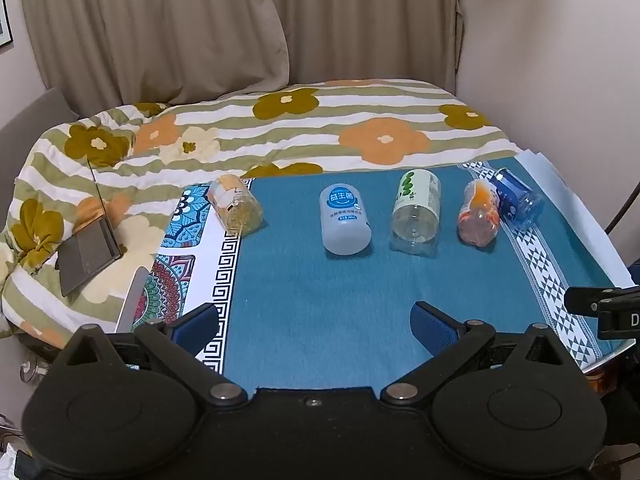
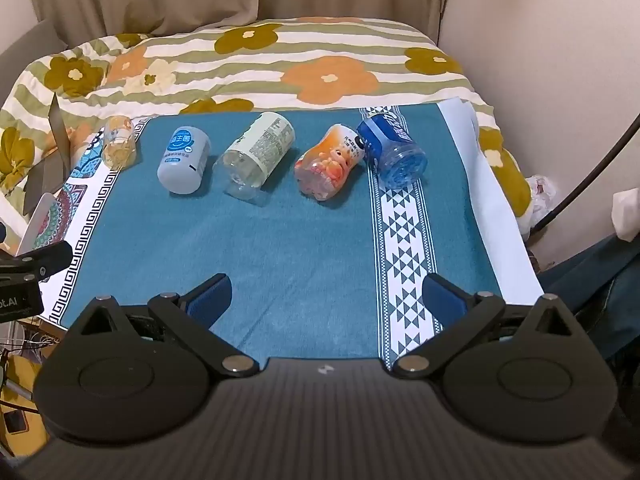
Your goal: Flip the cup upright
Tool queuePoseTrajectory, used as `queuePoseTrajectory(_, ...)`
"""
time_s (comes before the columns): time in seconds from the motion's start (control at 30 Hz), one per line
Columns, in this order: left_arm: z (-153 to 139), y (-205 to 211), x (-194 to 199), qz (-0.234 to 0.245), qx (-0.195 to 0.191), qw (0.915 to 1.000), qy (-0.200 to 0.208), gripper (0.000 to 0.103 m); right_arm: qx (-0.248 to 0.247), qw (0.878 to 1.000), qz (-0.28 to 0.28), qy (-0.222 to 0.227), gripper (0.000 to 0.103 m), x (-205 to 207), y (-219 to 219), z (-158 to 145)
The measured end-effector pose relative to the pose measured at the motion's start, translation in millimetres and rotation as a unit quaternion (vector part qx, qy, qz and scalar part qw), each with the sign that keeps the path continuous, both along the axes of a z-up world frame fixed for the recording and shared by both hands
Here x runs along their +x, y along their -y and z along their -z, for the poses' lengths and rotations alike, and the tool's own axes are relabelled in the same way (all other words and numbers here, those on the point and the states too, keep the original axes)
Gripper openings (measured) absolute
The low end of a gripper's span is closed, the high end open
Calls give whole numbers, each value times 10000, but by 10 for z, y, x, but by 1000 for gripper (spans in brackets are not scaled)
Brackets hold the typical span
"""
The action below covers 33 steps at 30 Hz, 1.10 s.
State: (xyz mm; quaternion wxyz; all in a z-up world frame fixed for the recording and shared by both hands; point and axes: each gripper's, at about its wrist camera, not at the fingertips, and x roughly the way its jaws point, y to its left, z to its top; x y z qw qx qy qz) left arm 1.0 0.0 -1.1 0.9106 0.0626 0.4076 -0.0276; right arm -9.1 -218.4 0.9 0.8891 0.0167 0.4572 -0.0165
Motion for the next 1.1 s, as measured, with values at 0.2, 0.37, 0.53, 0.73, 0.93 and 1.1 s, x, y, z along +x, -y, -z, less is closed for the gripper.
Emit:
queuePoseTrajectory(0.2,-19,6,22,-14,11,10000,69,103,-19,10000,5,1,103,4,19,7)
queuePoseTrajectory(0.37,-65,19,21,-21,26,10000,80,103,-15,10000,2,0,103,5,29,10)
queuePoseTrajectory(0.53,-92,-23,1,-92,-55,9999,93,103,-7,10000,-1,2,103,3,32,8)
queuePoseTrajectory(0.73,-87,-33,-8,-112,-59,9999,112,103,-15,10000,3,-7,103,2,27,6)
queuePoseTrajectory(0.93,-91,-45,-13,-113,-81,9998,111,103,-17,10000,-3,-10,103,-1,24,2)
queuePoseTrajectory(1.1,-96,-46,-21,-122,-91,9998,109,103,-17,10000,5,-9,103,-4,24,2)
